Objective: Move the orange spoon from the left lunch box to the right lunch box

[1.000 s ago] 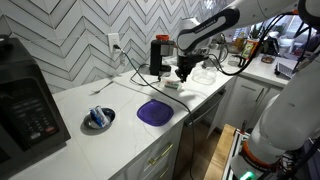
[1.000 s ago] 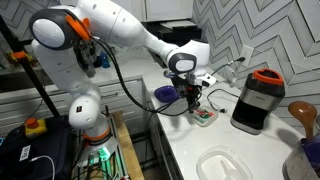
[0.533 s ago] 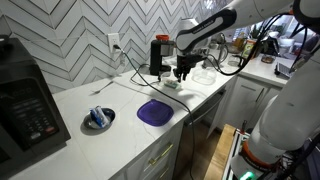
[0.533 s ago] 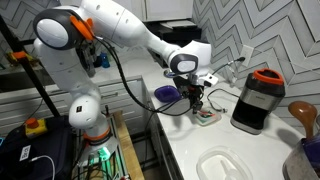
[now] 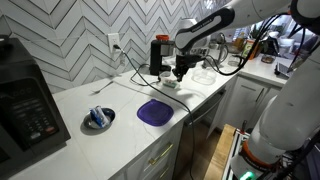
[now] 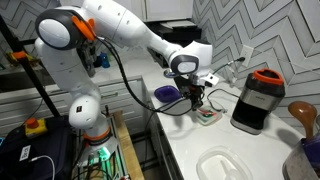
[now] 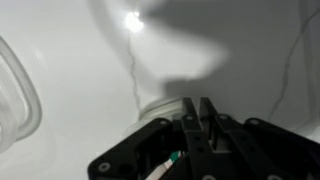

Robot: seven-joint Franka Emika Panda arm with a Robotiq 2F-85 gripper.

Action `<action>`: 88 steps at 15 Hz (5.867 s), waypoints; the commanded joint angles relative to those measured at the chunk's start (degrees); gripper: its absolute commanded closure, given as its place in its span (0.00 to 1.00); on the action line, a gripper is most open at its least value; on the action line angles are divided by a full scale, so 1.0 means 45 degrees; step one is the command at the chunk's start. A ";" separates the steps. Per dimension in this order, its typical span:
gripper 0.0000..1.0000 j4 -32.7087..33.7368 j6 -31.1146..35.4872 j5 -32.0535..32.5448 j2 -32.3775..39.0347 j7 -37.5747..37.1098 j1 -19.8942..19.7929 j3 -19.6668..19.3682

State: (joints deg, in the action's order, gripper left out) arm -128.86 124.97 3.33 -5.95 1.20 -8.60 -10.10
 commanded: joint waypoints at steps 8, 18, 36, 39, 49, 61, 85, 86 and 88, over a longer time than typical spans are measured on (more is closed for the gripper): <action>1.00 0.0892 -0.2163 -0.0337 -0.2587 0.1244 -0.0213 -0.0239; 0.35 0.0130 -0.2135 -0.0942 -0.2789 0.1970 0.0140 -0.0416; 0.50 0.2328 -0.0909 -0.2622 0.1748 0.1347 -0.0312 -0.0660; 0.61 0.3206 -0.0968 -0.2966 0.2762 0.1150 -0.0569 -0.0577; 0.49 0.5461 -0.2696 -0.3537 0.4288 0.1297 -0.0912 -0.0146; 0.77 0.6085 -0.4493 -0.2892 0.5423 0.1163 -0.0843 0.0165; 0.98 0.0234 -0.3190 -0.0853 -0.2166 -0.3094 -0.2445 -0.1538; 0.98 -0.0206 -0.2929 -0.0453 -0.2476 -0.3550 -0.2708 -0.1638; 0.98 0.0721 -0.3281 -0.0772 -0.1648 -0.3121 -0.2573 -0.1663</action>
State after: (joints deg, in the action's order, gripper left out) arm -125.87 110.43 -0.10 -13.51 -12.95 -20.39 -17.45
